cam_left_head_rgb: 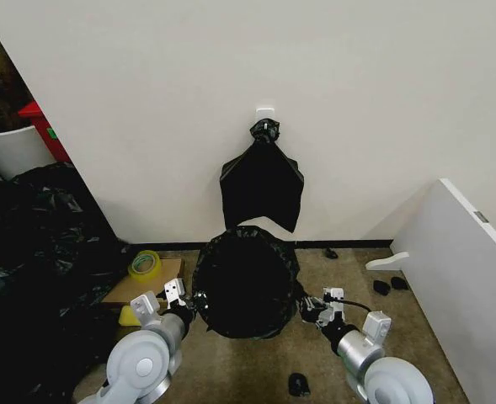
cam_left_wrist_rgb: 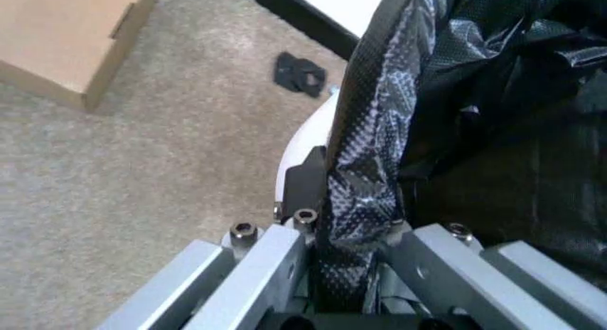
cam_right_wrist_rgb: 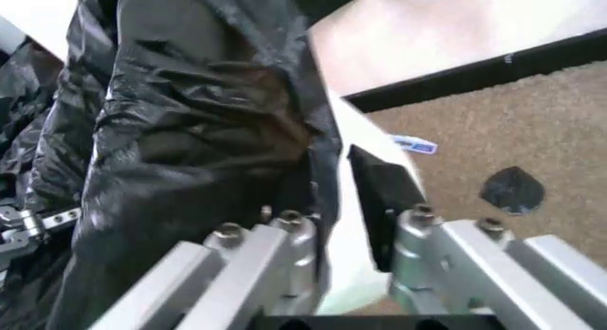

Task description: Place the garbage bag over the trash bin.

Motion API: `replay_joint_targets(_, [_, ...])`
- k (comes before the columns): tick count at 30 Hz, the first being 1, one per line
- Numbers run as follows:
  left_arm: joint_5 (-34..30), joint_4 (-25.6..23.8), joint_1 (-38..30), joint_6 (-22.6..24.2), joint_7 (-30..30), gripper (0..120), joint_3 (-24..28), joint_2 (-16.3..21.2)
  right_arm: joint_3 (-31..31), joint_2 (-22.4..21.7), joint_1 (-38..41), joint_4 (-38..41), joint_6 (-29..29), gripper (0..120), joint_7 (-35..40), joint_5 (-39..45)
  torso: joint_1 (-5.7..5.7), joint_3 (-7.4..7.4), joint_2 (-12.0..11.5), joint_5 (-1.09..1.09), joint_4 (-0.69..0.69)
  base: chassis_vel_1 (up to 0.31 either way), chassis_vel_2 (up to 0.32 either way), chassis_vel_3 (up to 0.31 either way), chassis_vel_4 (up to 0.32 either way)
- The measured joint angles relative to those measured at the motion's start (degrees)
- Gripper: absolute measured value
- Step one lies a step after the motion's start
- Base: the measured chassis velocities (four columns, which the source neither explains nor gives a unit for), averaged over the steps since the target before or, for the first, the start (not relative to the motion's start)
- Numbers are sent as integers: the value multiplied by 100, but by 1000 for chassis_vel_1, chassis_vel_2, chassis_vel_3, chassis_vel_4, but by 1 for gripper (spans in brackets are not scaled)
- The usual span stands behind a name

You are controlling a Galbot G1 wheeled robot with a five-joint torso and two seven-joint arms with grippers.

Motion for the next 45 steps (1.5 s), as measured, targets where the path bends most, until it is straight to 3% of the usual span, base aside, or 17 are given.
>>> replay_joint_targets(11, [-127, 331, -242, 95, -298, 0, 13, -4, 321, -30, -360, 173, 40, 53, -38, 3, 0, 0, 0, 1, 0, 0, 0, 0, 0])
replay_joint_targets(14, [-188, 430, -287, 245, -375, 0, 70, 6, 421, 2, -482, 259, 93, 63, -38, -21, 0, 0, 0, 1, 0, 0, 0, 0, 0])
replay_joint_targets(20, [-399, 646, -480, 1038, -478, 0, 340, -9, 527, 143, -786, 559, 222, 88, -17, -211, 0, 0, 0, 0, -1, 0, 0, 0, 0])
replay_joint_targets(24, [-380, 870, -727, 1131, -526, 0, 438, -131, 524, 182, -805, 664, 222, 98, 0, -256, 0, 0, 0, 1, 0, 0, 0, 0, 0])
replay_joint_targets(35, [-216, 1283, -1190, 1130, -644, 0, 477, -277, 475, 190, -710, 673, 189, 100, 22, -290, 0, 0, 0, 1, 0, 0, 0, 0, 0])
replay_joint_targets(45, [-222, 1311, -1265, 1158, -596, 32, 392, -355, 428, 213, -688, 643, 172, 100, 47, -304, 0, 0, 0, 0, 0, 0, 0, 0, 0])
